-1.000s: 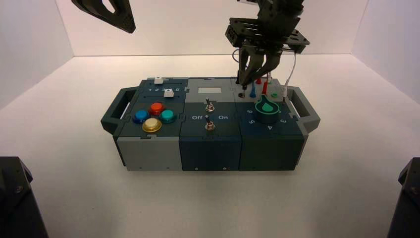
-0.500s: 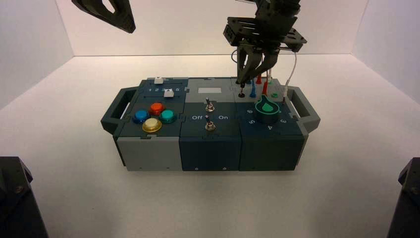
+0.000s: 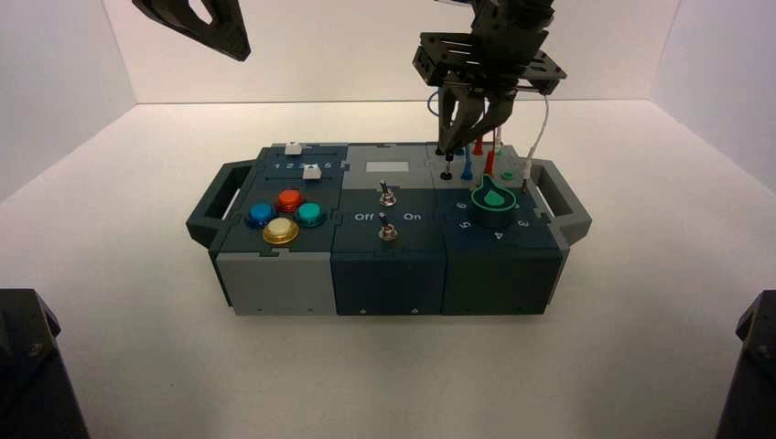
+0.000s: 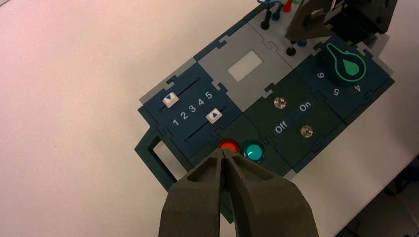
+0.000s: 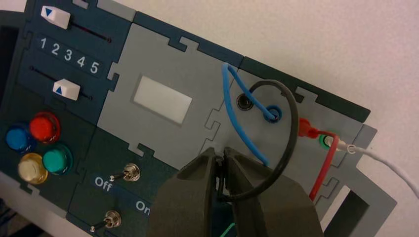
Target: Insert the black wire.
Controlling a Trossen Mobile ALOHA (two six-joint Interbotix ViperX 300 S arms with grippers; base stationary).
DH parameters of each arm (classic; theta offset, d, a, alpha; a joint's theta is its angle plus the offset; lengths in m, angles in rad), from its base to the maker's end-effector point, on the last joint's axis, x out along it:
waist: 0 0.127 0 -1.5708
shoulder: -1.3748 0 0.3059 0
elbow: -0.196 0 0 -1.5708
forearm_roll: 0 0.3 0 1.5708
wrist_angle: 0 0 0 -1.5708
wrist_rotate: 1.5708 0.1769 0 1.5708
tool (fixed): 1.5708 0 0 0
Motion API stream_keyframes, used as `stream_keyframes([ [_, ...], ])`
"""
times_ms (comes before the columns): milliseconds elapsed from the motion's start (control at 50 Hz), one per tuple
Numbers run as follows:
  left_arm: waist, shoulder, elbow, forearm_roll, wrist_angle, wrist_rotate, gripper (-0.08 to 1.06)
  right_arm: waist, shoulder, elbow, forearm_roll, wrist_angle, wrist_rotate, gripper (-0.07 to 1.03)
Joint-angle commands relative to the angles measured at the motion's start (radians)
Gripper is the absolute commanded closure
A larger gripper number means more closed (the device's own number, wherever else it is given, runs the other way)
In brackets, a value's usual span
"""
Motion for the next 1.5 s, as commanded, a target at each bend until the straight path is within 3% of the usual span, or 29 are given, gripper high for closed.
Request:
stream_keyframes([
  [20, -0.003, -0.008, -0.034, 0.003, -0.006, 0.009, 1.01, -0.003, 0.0, -0.021, -0.003, -0.006, 0.002, 0.99],
  [1500, -0.002, -0.008, -0.037, 0.005, -0.006, 0.011, 1.01, 0.003, -0.018, -0.021, 0.006, 0.021, 0.006, 0.98],
])
